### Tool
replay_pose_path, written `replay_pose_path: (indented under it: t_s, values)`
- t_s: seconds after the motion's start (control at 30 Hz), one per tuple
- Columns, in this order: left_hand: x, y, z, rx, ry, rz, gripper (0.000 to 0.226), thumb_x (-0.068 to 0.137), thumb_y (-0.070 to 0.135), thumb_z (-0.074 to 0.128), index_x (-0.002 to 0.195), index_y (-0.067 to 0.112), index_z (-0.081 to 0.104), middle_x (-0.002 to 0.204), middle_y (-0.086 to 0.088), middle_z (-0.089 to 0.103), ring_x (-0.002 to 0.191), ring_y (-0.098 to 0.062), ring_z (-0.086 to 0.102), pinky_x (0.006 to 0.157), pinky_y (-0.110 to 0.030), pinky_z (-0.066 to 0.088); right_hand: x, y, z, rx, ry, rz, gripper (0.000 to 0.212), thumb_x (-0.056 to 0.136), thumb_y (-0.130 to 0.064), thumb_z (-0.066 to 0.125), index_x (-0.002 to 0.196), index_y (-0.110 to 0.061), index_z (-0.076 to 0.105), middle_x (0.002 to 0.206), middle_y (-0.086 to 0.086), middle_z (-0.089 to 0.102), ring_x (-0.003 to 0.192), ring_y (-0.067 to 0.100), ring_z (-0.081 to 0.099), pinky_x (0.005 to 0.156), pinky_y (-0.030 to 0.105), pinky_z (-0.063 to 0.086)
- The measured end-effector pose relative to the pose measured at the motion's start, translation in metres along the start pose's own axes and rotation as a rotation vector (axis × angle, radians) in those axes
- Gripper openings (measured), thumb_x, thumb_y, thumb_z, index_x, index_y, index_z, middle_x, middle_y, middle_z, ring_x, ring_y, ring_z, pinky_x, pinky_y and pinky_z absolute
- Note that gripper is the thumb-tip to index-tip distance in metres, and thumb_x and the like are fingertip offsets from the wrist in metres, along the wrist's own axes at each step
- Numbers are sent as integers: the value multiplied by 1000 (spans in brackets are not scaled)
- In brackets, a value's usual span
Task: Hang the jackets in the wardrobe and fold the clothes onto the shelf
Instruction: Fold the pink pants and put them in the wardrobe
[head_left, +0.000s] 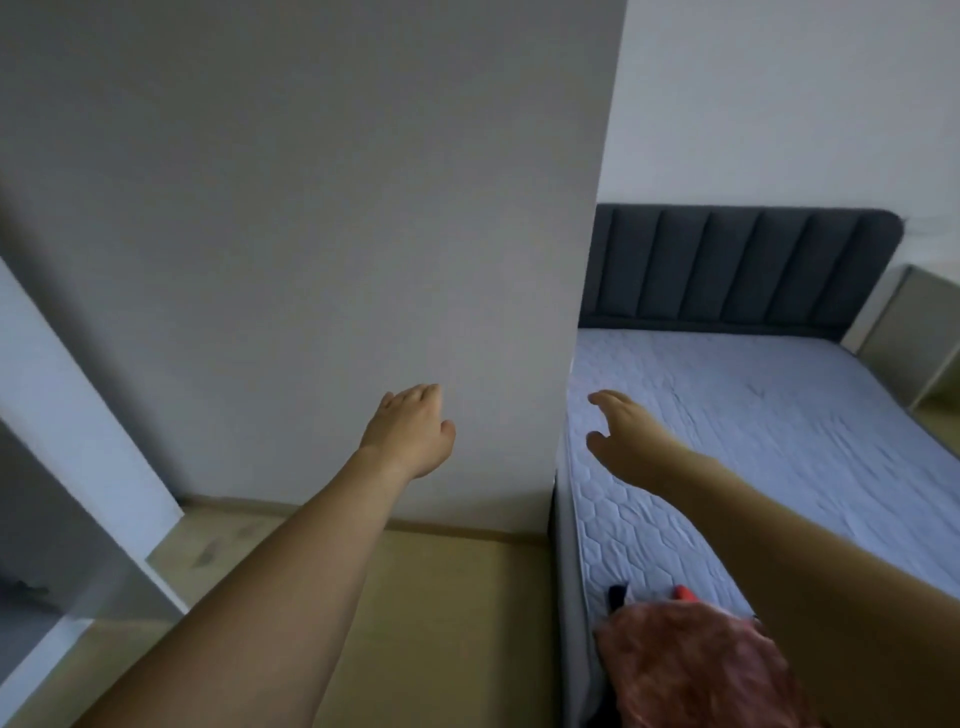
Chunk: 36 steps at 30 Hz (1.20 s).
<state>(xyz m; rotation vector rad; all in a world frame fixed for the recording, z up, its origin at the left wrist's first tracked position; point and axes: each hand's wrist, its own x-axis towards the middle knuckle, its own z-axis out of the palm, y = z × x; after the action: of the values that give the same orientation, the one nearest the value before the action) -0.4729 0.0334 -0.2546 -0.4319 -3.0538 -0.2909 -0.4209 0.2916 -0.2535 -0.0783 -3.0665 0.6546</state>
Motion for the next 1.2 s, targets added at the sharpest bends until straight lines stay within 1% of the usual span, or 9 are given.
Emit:
replay_pose_path:
  t_s: [0.07, 0.33, 0.5, 0.67, 0.77, 0.83, 1.0, 1.1, 1.2]
  values:
    - [12, 39, 29, -11, -25, -6, 42, 98, 27, 39, 134, 6, 42, 143, -12, 46, 127, -32, 42, 102, -39, 33, -3, 51, 2, -14, -14, 17, 60, 96, -21, 51, 150, -13, 27, 157, 5, 26, 142, 24, 30, 114, 36, 28]
    - [17, 187, 149, -61, -192, -116, 49, 96, 29, 44, 140, 9, 41, 145, -14, 46, 130, -34, 45, 104, -39, 41, 3, 253, 6, -78, -163, 153, 59, 94, -23, 50, 147, -7, 31, 153, 13, 33, 138, 30, 35, 112, 38, 30]
    - [-11, 223, 217, -210, -283, -352, 52, 95, 34, 46, 142, 12, 42, 144, -13, 47, 131, -29, 47, 104, -37, 42, -1, 309, 55, -61, -411, 57, 62, 95, -22, 49, 151, -15, 26, 158, 6, 25, 141, 26, 30, 112, 36, 28]
    - [-46, 237, 317, -331, -420, -544, 54, 97, 31, 44, 146, 9, 37, 150, -12, 42, 133, -28, 45, 104, -32, 38, 8, 369, 103, -117, -483, 36, 61, 94, -23, 49, 151, -13, 27, 157, 8, 27, 141, 26, 31, 112, 36, 29]
    - [-77, 262, 380, -415, -486, -657, 43, 98, 30, 42, 134, 6, 47, 139, -14, 50, 122, -29, 51, 88, -29, 38, 1, 404, 133, -124, -561, 15, 62, 94, -26, 51, 150, -12, 29, 155, 9, 29, 140, 27, 32, 111, 36, 29]
    - [-100, 287, 418, -443, -539, -721, 42, 97, 28, 43, 131, 6, 49, 135, -15, 52, 118, -28, 52, 86, -29, 38, -9, 429, 149, -120, -614, -11, 57, 94, -28, 50, 146, -11, 36, 150, 11, 37, 135, 27, 39, 108, 36, 33]
    - [-138, 359, 501, -477, -576, -831, 33, 93, 27, 44, 119, 10, 54, 109, -5, 59, 100, -23, 59, 75, -28, 44, -40, 512, 180, -65, -689, -99, 55, 91, -18, 55, 143, -10, 39, 142, 11, 45, 129, 26, 44, 95, 19, 32]
    - [-145, 419, 556, -539, -673, -848, 51, 93, 34, 44, 141, 15, 44, 137, -7, 50, 123, -27, 48, 90, -29, 37, -59, 582, 199, -193, -797, -142, 52, 91, -28, 58, 139, -13, 47, 144, 8, 45, 132, 23, 42, 110, 29, 31]
    - [-146, 462, 605, -638, -685, -862, 57, 92, 37, 46, 145, 17, 41, 149, -8, 42, 133, -26, 44, 102, -32, 37, -69, 647, 224, -114, -920, -83, 42, 87, -34, 64, 127, -20, 61, 135, 6, 54, 129, 25, 47, 109, 40, 36]
